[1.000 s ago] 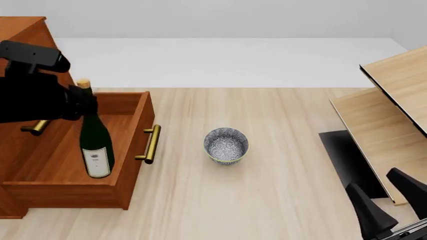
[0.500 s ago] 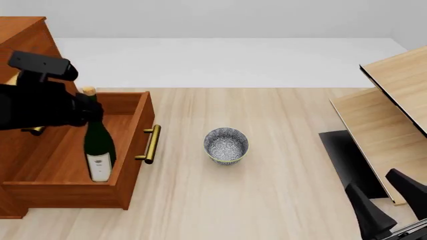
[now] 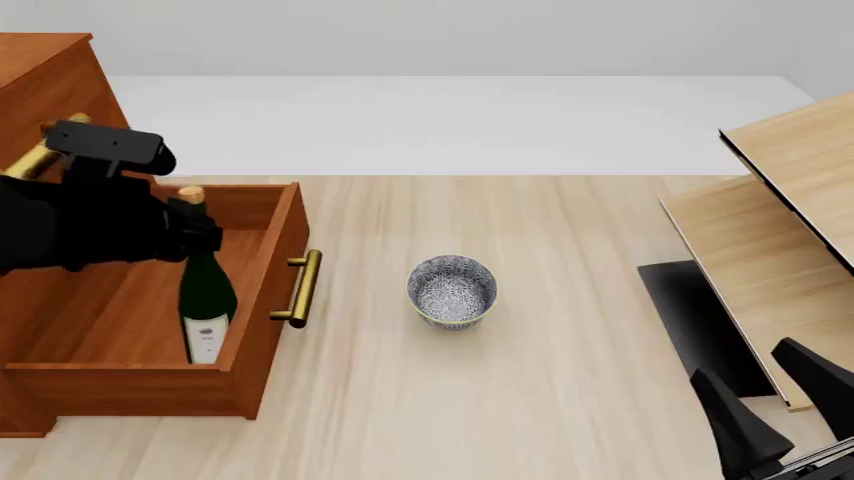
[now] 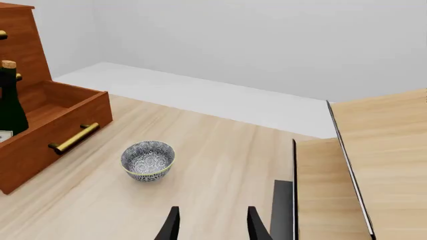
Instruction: Put the wine bottle in the bottom drawer of the cabinet.
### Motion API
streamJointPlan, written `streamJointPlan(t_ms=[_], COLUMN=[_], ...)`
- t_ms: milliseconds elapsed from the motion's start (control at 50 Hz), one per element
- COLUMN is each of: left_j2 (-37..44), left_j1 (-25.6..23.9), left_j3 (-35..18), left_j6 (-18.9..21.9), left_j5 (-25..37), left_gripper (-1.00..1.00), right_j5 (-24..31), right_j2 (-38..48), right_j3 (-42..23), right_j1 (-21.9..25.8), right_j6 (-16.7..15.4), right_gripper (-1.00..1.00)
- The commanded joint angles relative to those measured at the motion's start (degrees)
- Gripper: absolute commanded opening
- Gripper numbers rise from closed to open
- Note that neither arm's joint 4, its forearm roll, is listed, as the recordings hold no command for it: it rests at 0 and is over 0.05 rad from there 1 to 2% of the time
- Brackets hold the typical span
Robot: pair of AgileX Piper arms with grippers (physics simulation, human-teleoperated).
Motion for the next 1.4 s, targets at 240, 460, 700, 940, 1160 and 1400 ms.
streamJointPlan(t_ms=[240,460,700,940,1160,1400], left_j2=[4.0,7.2,10.4,12.4,13.9,15.4], left_j1=[-1.8,-3.0,-2.8,-1.8,-0.3,0.3], left_j3=[0.9,0.7,-0.7,-0.3,0.3,0.7], left_j6=[-1.1,-2.5,-3.6,-4.3,-4.4,-4.5], left_j5=[-3.4,-5.9,-7.7,-9.5,-11.2,-12.6], left_gripper=[-1.0,-1.0,-1.0,-1.0,-1.0,-1.0], right_j5=[0.0,0.1,0.2,0.4,0.5,0.8], right_j2=[0.0,0.0,0.0,-0.1,0.0,0.0], right_j3=[-0.1,-0.1,0.1,0.2,0.2,0.2], right_j1=[-0.6,-0.7,-0.9,-1.2,-1.3,-1.4], right_j6=[0.0,0.1,-0.1,0.0,0.1,0.0], right_gripper=[1.0,1.0,1.0,1.0,1.0,1.0])
